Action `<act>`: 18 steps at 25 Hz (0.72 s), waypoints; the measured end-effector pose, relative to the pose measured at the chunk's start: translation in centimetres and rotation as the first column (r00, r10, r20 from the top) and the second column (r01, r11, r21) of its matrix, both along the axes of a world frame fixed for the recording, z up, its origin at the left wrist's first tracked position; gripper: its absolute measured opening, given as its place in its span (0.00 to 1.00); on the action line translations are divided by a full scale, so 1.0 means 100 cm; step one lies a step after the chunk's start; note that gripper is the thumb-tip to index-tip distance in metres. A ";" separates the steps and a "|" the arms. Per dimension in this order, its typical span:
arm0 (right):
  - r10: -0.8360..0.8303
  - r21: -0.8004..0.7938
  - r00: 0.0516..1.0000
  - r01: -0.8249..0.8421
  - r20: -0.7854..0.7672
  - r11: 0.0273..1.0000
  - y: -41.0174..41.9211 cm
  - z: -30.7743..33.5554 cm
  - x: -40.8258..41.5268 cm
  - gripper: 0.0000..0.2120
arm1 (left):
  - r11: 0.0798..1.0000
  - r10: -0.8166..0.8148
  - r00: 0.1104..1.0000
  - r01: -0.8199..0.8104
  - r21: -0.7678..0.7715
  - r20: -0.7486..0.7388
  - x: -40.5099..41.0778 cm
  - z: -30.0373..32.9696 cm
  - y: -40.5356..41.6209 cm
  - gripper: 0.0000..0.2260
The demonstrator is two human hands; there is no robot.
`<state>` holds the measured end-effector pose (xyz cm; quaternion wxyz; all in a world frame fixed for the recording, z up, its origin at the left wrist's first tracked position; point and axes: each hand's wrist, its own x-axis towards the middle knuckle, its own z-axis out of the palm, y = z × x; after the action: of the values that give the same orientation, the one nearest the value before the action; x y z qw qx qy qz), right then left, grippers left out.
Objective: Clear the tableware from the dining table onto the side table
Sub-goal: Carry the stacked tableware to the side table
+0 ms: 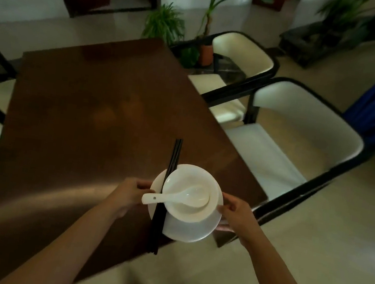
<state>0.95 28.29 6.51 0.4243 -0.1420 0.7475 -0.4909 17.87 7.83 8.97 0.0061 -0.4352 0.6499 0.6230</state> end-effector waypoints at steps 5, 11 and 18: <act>-0.103 0.012 0.994 0.104 -0.033 0.995 0.118 0.019 -0.070 0.18 | 0.990 -0.142 0.990 0.142 0.010 -0.005 -0.094 0.011 0.099 0.09; -0.318 0.048 0.947 0.319 -0.041 0.946 0.259 0.025 -0.145 0.18 | 0.951 -0.295 0.954 0.298 0.082 -0.043 -0.216 0.015 0.218 0.09; -0.575 0.061 0.817 0.577 -0.040 0.815 0.387 0.031 -0.225 0.19 | 0.842 -0.535 0.845 0.534 0.077 -0.007 -0.374 0.008 0.329 0.08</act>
<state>-21.56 67.02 9.57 0.2534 0.1009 0.7763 -0.5683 -19.55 40.72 9.76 0.2005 -0.2410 0.7211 0.6179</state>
